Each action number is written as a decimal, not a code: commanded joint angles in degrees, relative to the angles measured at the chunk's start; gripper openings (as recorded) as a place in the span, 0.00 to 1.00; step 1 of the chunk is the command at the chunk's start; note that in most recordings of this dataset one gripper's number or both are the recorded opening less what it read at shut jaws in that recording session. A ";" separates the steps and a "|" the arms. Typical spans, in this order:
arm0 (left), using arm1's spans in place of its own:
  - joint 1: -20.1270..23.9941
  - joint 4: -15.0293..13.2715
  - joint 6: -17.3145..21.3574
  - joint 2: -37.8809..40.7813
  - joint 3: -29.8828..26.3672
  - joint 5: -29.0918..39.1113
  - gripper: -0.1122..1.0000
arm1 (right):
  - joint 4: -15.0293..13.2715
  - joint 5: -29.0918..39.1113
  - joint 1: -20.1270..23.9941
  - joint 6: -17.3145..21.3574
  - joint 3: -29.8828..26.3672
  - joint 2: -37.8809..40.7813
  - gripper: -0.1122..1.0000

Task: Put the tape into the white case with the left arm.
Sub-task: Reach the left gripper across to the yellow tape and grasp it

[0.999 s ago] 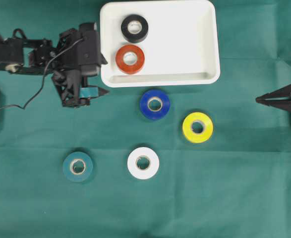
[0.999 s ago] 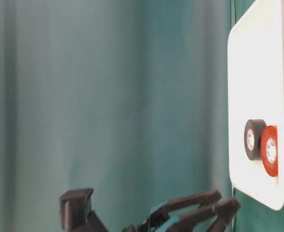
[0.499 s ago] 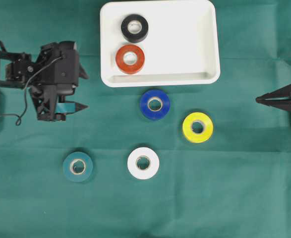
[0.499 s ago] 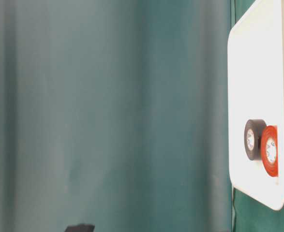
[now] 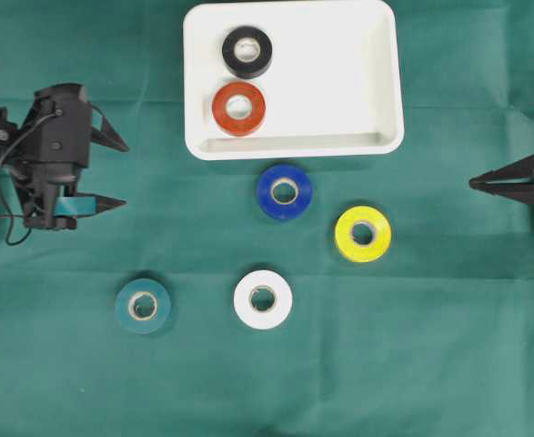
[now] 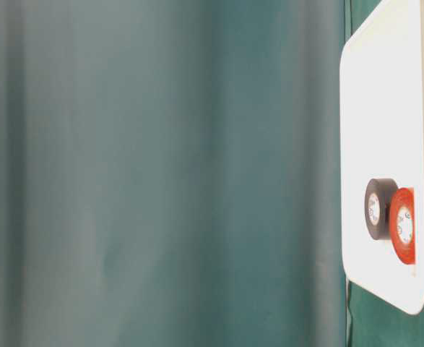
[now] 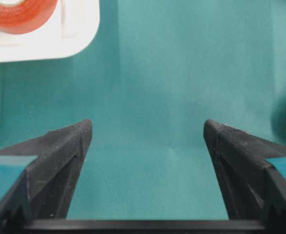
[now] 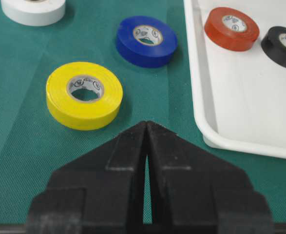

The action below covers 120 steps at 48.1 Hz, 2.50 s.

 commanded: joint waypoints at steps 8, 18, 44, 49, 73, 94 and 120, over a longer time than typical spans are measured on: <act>-1.58 -0.09 0.09 -2.81 0.53 -0.44 0.94 | -0.09 -0.35 -0.09 0.09 -0.53 0.44 0.02; -1.85 -0.09 0.09 -1.67 0.35 -0.97 0.94 | -0.09 -0.35 -0.09 0.09 -0.53 0.44 0.02; -3.16 -0.09 0.18 1.67 -1.58 -3.43 0.94 | -0.09 -0.35 -0.09 0.09 -0.53 0.44 0.02; -3.96 -0.09 0.35 5.19 -3.87 -4.48 0.94 | 0.00 -0.35 -0.09 0.09 -0.53 0.44 0.02; -5.80 -0.09 0.53 22.59 -18.72 -4.66 0.93 | -0.09 -0.44 -0.09 0.09 -0.62 0.44 0.02; -8.53 0.00 0.44 34.63 -32.78 -2.46 0.93 | -0.09 -0.53 -1.05 0.09 -0.53 0.53 0.02; -9.93 0.09 0.53 49.39 -52.56 4.83 0.93 | -0.09 -1.32 -1.05 0.18 -0.09 0.53 0.02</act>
